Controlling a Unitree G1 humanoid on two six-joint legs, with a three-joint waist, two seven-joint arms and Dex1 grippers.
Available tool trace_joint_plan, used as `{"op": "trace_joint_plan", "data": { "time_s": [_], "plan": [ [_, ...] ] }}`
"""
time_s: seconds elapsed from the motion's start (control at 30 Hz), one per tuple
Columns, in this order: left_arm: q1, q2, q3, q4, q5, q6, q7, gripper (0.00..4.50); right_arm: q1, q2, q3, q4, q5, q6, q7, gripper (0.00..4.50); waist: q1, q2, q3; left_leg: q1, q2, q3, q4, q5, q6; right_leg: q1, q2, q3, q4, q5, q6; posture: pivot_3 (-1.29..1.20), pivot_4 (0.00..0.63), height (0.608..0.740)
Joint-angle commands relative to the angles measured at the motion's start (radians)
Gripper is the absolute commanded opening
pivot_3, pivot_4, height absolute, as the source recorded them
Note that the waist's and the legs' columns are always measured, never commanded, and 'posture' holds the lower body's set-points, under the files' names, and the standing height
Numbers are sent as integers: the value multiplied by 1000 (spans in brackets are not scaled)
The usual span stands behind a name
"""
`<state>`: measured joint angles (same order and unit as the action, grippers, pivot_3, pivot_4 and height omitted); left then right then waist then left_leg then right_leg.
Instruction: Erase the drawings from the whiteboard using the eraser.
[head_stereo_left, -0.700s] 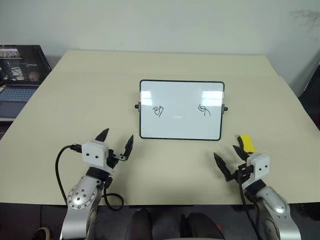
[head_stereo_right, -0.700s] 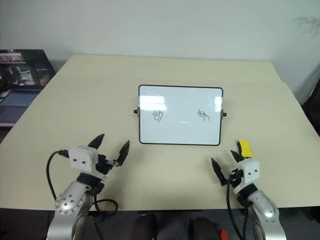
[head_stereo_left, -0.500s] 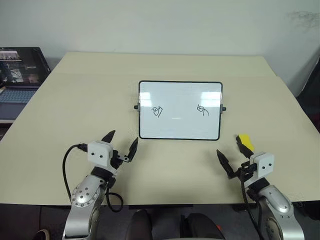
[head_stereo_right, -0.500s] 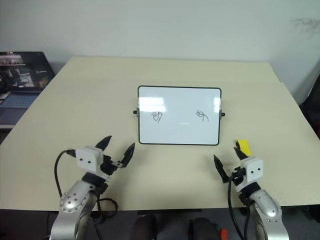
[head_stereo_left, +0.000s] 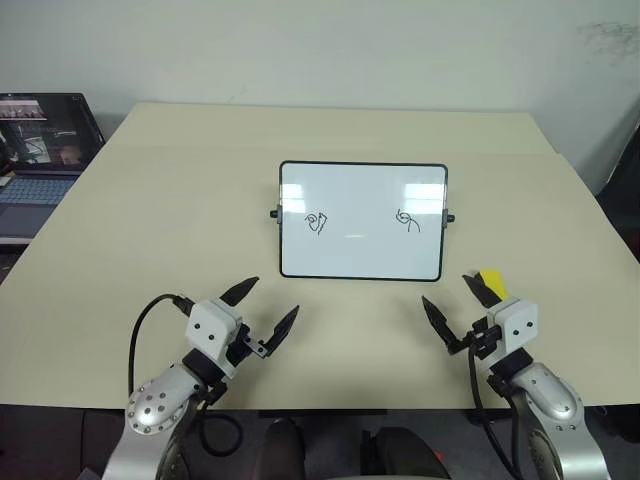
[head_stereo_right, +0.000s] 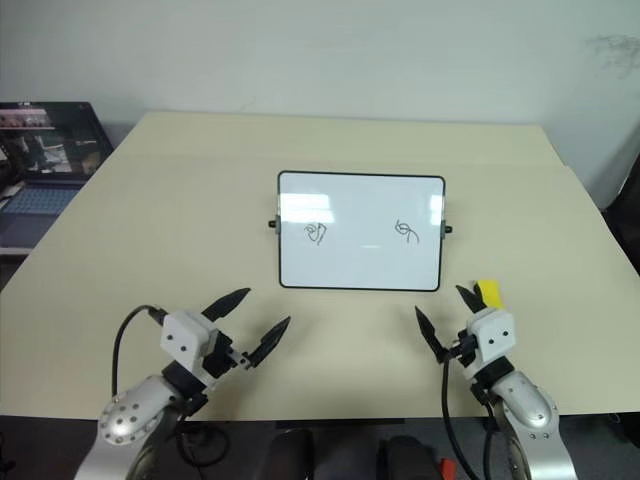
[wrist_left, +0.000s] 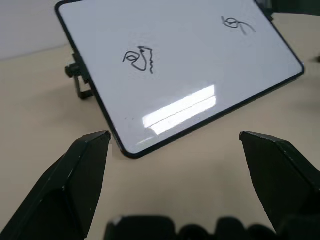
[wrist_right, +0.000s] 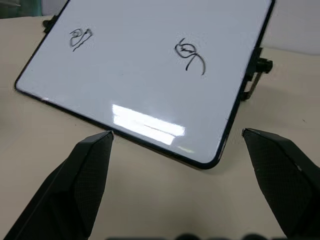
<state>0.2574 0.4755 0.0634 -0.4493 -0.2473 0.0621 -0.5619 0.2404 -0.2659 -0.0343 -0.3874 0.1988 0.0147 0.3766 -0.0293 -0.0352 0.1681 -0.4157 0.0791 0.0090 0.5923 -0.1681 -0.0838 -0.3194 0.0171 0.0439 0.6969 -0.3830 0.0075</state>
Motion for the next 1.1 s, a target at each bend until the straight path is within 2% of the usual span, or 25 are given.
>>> {"op": "trace_joint_plan", "data": {
  "time_s": [0.03,0.1,0.23,0.4,0.53,0.77,0.9,1.1],
  "plan": [
    [-50,104,53,-67,-91,76,-101,4500,-26,30,-36,-162,60,164,-102,4464,0,1,1,0,0,0,0,0,0,0,0,0,0,0,0,0,150,740],
    [-123,163,73,-85,-166,167,-133,4500,-43,37,-49,-215,92,229,-126,4464,1,2,2,-1,0,0,0,0,0,-1,0,0,0,0,0,0,150,740],
    [-221,219,96,-85,-288,302,-173,4500,-75,23,-80,-262,95,318,-173,4464,0,1,2,-1,0,0,0,0,0,0,-1,0,-1,0,0,0,150,740],
    [-311,309,71,-77,-453,436,-351,4500,-184,-36,-218,-276,214,574,-231,4464,-1,2,3,-1,-1,1,0,-1,-1,-1,-1,1,-1,0,0,0,150,740],
    [-353,346,26,-51,-444,435,-446,4500,-228,-63,-280,-305,326,703,-234,4464,-2,2,4,-1,-1,1,-2,-1,-1,-1,0,1,-1,0,0,0,150,740],
    [-441,336,-41,-42,-432,449,-509,4500,-276,-84,-370,-272,474,836,-252,4464,-3,2,4,-2,-1,2,-2,-1,-1,-2,0,2,-3,-1,0,0,150,740],
    [-468,303,-75,-48,-425,449,-498,4500,-286,-188,-351,-244,434,912,-250,4464,-2,3,4,-3,-1,2,-2,-1,-1,-2,0,2,-5,0,0,0,150,740],
    [-484,288,-104,-45,-409,431,-517,4500,-341,-212,-318,-171,404,1000,-302,4464,-4,3,5,-3,0,3,-2,-1,0,-2,1,2,-6,-1,0,0,150,740]
  ]
}}
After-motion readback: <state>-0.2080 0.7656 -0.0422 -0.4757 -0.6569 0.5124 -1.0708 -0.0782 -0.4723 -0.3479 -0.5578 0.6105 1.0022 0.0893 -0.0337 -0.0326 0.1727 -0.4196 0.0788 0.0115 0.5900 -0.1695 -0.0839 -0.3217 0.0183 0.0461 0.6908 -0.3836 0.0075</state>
